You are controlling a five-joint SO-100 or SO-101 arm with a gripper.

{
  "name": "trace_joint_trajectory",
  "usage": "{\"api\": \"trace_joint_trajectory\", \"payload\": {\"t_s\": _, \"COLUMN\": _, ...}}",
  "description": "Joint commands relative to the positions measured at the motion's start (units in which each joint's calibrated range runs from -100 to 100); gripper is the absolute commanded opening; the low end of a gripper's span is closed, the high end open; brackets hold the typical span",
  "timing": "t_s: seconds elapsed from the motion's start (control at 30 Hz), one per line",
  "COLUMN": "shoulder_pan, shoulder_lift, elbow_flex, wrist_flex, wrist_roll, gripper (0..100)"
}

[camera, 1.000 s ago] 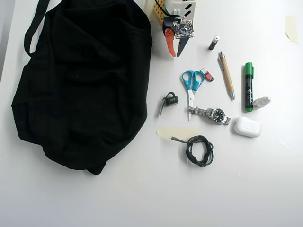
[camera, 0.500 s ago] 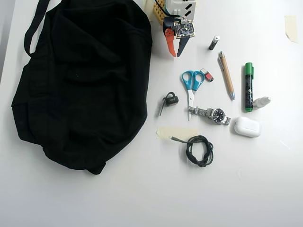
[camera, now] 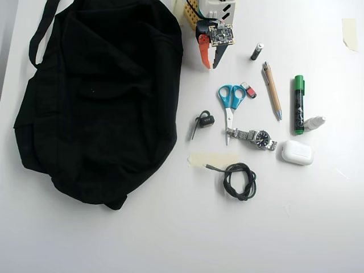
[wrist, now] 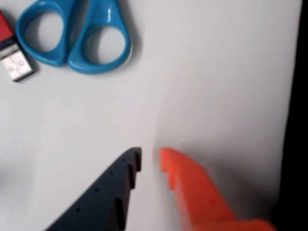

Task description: Put the black bike light into the black bag

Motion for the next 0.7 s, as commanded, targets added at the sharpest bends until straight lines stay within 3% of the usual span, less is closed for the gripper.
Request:
{"api": "trace_joint_trajectory", "payload": {"t_s": 0.0, "shoulder_pan": -0.3, "shoulder_lift": -0.8, "elbow_flex": -0.7, "wrist_flex": 0.7, "wrist_roll": 0.3, "gripper": 18}}
{"api": "trace_joint_trajectory", "payload": {"t_s": 0.3, "shoulder_pan": -1.6, "shoulder_lift": -0.8, "elbow_flex": -0.9, "wrist_flex": 0.5, "wrist_roll": 0.7, "gripper": 20}}
{"api": "trace_joint_trajectory", "payload": {"t_s": 0.53, "shoulder_pan": -6.4, "shoulder_lift": -0.8, "elbow_flex": -2.2, "wrist_flex": -16.0, "wrist_roll": 0.8, "gripper": 3}}
{"api": "trace_joint_trajectory", "payload": {"t_s": 0.67, "shoulder_pan": -7.2, "shoulder_lift": -0.3, "elbow_flex": -6.8, "wrist_flex": -19.0, "wrist_roll": 0.8, "gripper": 3}}
